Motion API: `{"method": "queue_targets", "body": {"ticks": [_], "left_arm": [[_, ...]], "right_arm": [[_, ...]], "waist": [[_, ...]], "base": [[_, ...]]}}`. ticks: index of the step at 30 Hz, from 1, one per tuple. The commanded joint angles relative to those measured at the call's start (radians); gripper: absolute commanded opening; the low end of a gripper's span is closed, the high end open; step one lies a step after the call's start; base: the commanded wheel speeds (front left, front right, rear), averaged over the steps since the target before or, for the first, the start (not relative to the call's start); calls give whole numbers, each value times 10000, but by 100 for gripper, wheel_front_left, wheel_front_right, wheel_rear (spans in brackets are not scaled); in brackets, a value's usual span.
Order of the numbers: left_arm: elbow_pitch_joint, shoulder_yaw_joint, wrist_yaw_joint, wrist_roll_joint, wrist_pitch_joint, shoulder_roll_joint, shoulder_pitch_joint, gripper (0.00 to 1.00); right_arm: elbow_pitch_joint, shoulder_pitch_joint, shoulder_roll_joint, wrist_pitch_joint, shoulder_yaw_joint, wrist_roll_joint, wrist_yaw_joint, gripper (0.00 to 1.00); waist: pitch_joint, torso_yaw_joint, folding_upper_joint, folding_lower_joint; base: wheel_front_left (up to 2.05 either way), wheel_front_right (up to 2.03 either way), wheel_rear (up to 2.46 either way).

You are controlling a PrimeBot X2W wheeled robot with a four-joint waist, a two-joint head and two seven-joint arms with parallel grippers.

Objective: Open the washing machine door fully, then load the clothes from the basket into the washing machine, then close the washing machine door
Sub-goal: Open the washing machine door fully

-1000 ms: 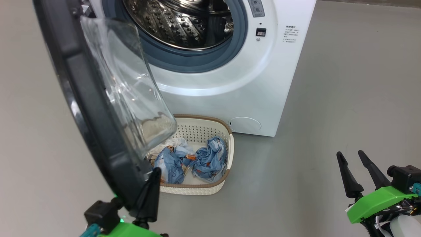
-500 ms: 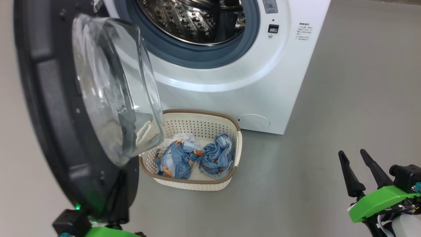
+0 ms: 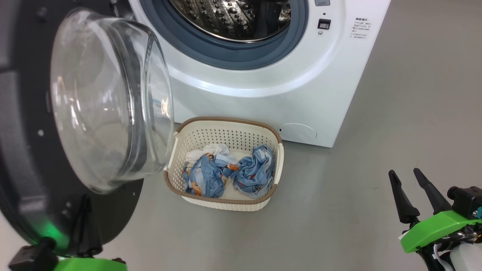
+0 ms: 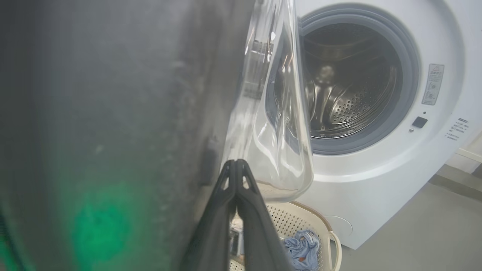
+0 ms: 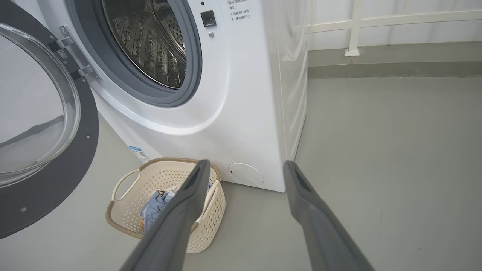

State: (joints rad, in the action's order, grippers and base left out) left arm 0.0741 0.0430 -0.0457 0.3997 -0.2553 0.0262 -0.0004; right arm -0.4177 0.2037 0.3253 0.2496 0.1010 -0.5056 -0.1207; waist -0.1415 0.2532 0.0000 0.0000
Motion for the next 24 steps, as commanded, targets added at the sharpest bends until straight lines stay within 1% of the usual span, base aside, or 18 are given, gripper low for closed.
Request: {"method": "queue_targets", "body": {"ticks": [1,15,24], "left_arm": [[-158,618,-127,-106,-65,240,-330,0],[691,2361,-70,-629,-65,344,-1311,0],[1370,3532,35,-926,-65,660,-2063,0]], "right_arm": [[249,175,200,122,159,24,-100,100],[276,336,419,122,234,6,-100,100],[287,432,530,122,297,-6,-100,100]], "waist": [[-35,20,0,0],[-420,228,0,0],[-668,286,0,0]], "base": [[0,0,0],[0,0,0],[0,0,0]]}}
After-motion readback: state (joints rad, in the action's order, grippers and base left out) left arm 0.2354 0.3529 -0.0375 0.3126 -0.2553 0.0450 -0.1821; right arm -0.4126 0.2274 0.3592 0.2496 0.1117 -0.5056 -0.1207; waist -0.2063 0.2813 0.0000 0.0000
